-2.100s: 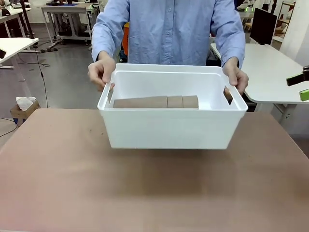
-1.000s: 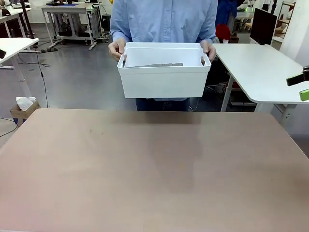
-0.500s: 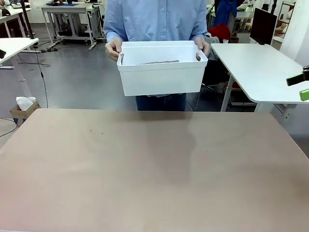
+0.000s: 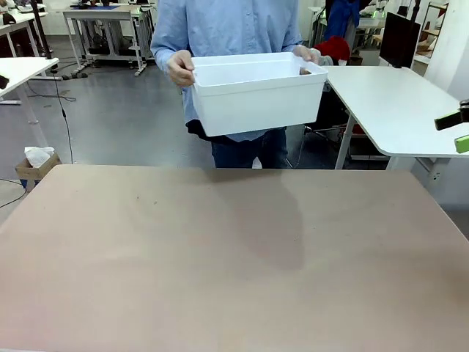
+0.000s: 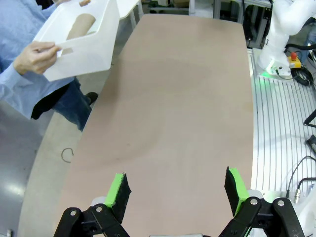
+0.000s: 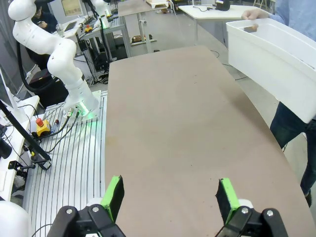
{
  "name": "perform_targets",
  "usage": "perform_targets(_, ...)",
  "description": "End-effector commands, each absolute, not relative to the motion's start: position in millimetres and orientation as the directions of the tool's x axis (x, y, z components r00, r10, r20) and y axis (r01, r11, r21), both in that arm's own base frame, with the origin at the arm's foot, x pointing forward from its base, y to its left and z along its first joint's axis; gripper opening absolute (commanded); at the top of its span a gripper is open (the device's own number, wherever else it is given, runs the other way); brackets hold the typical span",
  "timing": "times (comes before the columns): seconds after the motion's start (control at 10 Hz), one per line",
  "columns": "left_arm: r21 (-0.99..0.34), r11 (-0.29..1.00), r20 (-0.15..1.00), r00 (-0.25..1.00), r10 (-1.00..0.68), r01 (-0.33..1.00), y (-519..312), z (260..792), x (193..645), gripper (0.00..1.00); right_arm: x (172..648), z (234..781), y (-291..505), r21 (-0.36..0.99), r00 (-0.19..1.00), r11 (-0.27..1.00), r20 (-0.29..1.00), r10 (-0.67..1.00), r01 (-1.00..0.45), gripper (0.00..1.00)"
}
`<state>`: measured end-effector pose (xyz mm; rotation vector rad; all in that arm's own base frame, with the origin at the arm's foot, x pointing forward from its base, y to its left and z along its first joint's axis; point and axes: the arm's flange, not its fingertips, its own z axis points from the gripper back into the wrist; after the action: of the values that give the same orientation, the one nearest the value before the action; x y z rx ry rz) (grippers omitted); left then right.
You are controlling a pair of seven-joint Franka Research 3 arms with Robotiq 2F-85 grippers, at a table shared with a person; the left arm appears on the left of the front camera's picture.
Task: Stack the cups and store them in the basket.
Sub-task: Place the stack of Reusable plastic cups into the Pantry Basket.
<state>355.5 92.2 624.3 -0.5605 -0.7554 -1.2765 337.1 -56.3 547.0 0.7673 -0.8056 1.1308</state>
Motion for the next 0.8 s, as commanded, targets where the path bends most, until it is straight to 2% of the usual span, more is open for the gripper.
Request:
perform_targets(0.0,0.026,0.217,0.774,0.118,-0.622,0.976,90.8,627.4,354.7,1.00,336.4,549.4,-54.1,0.126,0.230,0.251,0.865,0.446,-0.960,1.00)
perform_targets(0.7,0.026,0.217,0.774,0.118,-0.622,0.976,90.8,627.4,354.7,1.00,336.4,549.4,-54.1,0.126,0.230,0.251,0.865,0.446,-0.960,1.00)
